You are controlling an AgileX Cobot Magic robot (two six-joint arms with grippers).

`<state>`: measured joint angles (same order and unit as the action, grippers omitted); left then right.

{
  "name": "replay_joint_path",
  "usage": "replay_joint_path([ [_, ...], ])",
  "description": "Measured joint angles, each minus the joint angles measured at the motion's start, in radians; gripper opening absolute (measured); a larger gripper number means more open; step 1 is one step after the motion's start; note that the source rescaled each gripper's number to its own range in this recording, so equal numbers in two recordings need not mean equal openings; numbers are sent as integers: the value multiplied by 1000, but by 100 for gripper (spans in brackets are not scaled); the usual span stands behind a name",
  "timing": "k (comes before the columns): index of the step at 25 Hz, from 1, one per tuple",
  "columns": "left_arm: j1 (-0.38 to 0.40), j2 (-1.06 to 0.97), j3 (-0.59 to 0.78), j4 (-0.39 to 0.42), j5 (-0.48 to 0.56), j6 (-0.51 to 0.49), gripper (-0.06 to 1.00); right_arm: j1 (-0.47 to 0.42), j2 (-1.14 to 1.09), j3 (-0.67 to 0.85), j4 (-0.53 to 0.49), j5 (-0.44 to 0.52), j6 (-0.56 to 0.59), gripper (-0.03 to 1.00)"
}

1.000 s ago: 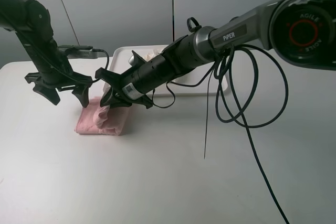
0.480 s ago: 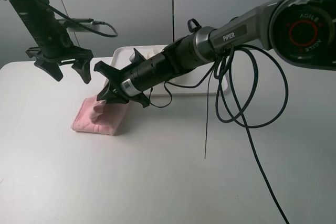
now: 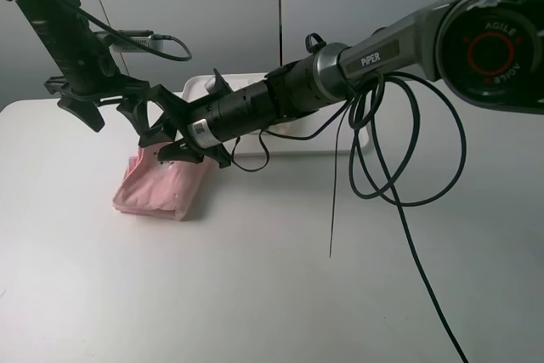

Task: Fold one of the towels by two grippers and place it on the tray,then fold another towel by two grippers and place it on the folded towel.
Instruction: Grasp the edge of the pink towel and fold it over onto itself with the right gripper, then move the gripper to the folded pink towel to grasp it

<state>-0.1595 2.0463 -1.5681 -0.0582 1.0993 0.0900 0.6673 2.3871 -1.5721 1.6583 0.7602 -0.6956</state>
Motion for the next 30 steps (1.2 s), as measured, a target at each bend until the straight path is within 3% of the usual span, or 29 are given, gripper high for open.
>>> replay_joint_path([
  [7, 0, 0, 0, 0, 0, 3, 100, 0, 0, 0, -157, -7, 33, 42],
  [13, 0, 0, 0, -2, 6, 14, 100, -6, 0, 0, -338, -52, 150, 64],
  [25, 33, 0, 0, -16, 0, 14, 100, -14, -56, 0, -401, -32, 192, 66],
  [30, 39, 0, 0, -23, 0, 17, 100, -67, -88, 0, -566, -20, 320, 66],
])
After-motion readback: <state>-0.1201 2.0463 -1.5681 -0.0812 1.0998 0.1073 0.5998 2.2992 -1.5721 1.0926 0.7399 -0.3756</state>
